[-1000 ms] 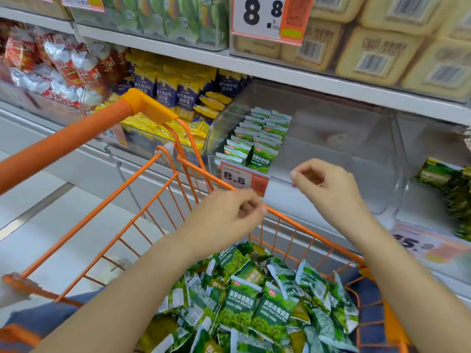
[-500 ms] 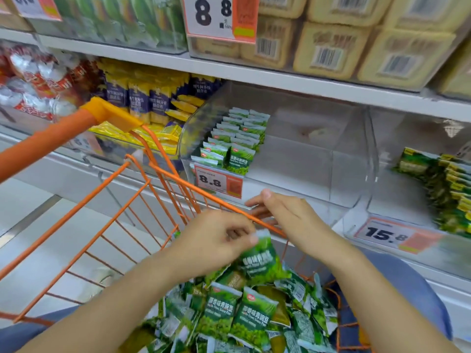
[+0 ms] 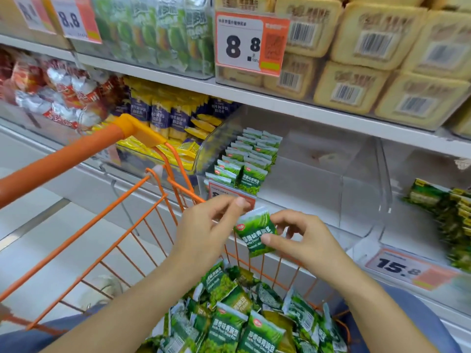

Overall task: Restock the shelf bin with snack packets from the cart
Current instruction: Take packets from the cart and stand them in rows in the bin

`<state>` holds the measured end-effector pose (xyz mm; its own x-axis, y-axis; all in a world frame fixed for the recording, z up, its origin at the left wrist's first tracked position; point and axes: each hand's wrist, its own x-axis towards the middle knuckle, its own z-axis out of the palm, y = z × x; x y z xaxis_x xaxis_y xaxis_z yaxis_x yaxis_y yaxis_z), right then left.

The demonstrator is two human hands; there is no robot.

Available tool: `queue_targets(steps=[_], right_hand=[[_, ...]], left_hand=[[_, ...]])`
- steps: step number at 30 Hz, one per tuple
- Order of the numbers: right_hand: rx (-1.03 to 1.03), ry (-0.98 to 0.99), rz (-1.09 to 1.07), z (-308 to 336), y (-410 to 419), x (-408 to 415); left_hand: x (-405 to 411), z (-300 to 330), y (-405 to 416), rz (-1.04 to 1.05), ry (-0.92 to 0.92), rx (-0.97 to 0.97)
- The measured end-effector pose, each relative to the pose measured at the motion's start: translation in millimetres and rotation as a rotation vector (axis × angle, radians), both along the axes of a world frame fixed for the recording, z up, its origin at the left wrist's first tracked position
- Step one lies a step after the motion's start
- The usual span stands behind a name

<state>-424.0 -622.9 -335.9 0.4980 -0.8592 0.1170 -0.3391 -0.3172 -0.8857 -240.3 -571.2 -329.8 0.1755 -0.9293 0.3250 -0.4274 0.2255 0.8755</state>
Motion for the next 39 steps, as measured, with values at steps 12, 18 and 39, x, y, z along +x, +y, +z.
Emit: queue_targets(steps=[12, 18, 39], right_hand=[[0.095, 0.214, -0.404, 4, -113, 34], [0.393, 0.489, -0.353, -15, -142, 69], [-0.229, 0.161, -0.372, 11, -47, 43]], left_hand=[[33, -44, -22, 0.142, -0.729, 0.052], [34, -43, -23, 0.148, -0.727, 0.039], [44, 8, -17, 0.147, -0.495, -0.145]])
